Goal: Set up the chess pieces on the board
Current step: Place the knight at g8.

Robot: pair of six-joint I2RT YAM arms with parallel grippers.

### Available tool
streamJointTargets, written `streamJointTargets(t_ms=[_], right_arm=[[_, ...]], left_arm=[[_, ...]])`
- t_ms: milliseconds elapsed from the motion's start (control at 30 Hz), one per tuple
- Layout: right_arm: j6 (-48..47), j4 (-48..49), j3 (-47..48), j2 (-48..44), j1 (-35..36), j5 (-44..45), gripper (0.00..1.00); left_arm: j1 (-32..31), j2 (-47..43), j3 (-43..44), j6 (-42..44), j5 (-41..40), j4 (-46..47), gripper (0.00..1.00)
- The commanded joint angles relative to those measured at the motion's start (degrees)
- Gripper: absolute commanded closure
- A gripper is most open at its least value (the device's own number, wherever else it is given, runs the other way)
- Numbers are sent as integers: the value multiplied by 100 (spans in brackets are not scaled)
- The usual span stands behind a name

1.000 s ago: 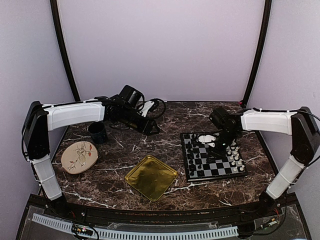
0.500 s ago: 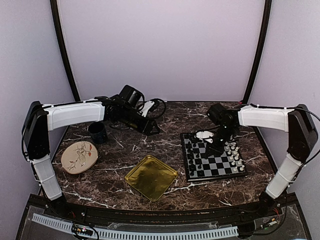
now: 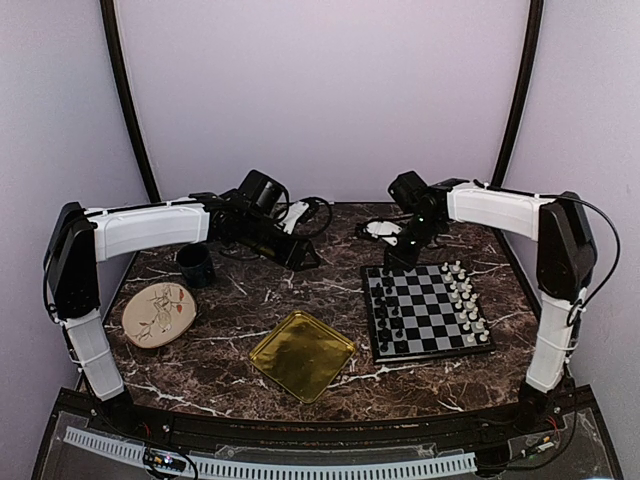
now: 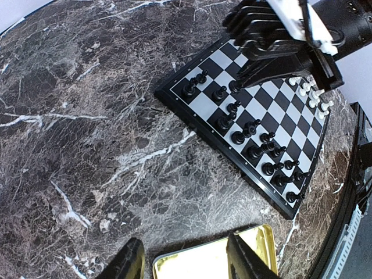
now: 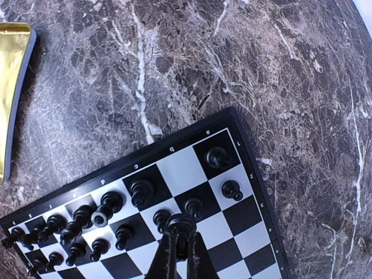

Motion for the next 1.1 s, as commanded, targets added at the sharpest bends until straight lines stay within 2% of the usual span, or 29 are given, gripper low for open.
streamJointTargets(t_ms=[0, 300, 1067], right_arm=[[230, 47, 413, 318, 46, -73, 100], [322, -114, 819, 837, 46, -204, 100], [387, -186, 997, 1216, 41, -343, 99]], left_arm=[[19, -57, 196, 37, 28, -126, 50], [19, -101, 210, 37, 58, -142, 50], [19, -92, 223, 47, 71, -164, 49]])
